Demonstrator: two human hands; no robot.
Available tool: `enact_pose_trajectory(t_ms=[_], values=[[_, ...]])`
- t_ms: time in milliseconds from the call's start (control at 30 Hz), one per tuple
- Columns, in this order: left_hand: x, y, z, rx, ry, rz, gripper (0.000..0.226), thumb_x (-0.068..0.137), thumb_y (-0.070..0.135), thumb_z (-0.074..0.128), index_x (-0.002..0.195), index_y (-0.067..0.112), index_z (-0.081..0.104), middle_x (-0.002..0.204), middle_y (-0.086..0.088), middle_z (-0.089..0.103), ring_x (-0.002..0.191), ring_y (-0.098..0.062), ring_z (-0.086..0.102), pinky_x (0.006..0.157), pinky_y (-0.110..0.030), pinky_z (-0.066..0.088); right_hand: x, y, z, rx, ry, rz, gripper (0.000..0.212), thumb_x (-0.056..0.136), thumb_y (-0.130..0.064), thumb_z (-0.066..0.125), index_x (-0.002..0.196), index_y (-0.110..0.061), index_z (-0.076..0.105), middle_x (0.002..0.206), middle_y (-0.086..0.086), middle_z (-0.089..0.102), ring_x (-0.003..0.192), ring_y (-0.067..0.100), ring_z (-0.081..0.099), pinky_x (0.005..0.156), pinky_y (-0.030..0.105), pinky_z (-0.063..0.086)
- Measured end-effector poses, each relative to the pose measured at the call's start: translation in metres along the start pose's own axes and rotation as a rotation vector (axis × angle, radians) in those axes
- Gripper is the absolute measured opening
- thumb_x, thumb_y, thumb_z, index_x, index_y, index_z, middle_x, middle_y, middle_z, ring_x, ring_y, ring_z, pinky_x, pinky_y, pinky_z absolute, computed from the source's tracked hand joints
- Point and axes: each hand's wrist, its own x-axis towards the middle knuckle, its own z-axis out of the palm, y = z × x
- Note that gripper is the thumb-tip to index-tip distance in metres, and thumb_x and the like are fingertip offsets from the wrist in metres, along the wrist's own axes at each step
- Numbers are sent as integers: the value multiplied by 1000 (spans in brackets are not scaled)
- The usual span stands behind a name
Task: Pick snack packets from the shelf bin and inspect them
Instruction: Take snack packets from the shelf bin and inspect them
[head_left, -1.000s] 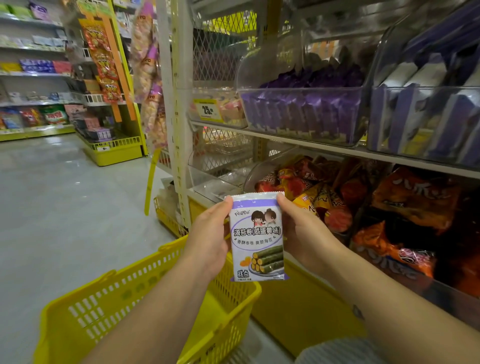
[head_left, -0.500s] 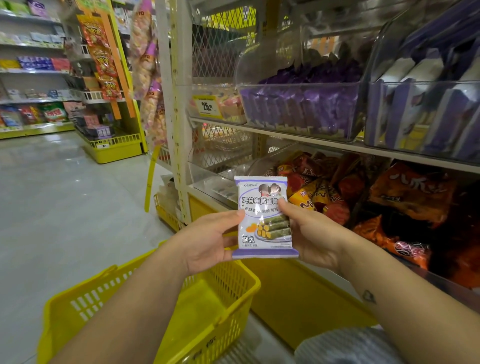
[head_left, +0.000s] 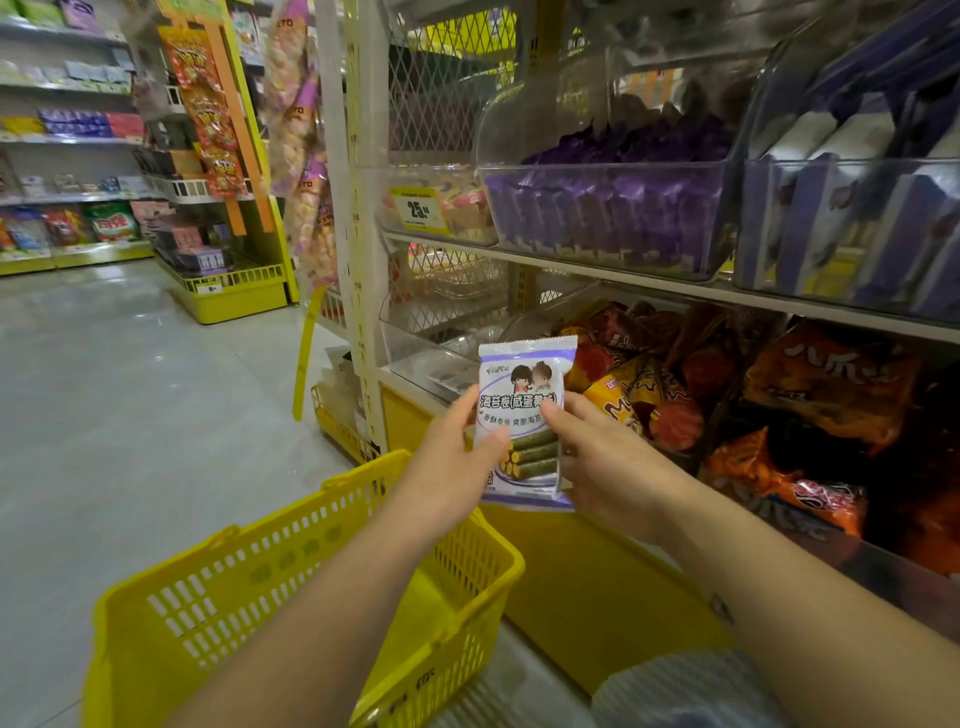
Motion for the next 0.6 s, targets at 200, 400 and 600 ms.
enact_pose_trajectory(t_ms=[200, 400, 600], values=[[2, -6, 8, -356, -116, -120, 88, 76, 60, 65, 150, 30, 27, 137, -1, 57, 128, -23, 52, 91, -40, 53, -4, 1, 8, -72, -148, -89, 33, 102, -30, 40, 131, -32, 55, 124, -8, 66, 113, 10, 63, 77, 32, 57], [0, -5, -4, -601, -184, -69, 44, 85, 21, 56, 129, 19, 54, 125, -8, 67, 114, -26, 64, 91, -45, 55, 0, -2, 1, -223, 102, -240, 33, 98, -15, 52, 129, -26, 53, 120, -5, 65, 110, 11, 62, 94, 33, 51], [0, -3, -7, -608, -250, -55, 46, 92, 4, 52, 132, 26, 50, 128, -9, 65, 118, -28, 62, 91, -53, 53, 0, -5, -4, -37, 139, -305, 21, 97, -11, 54, 115, -18, 60, 97, -2, 73, 84, 7, 71, 63, 20, 55]])
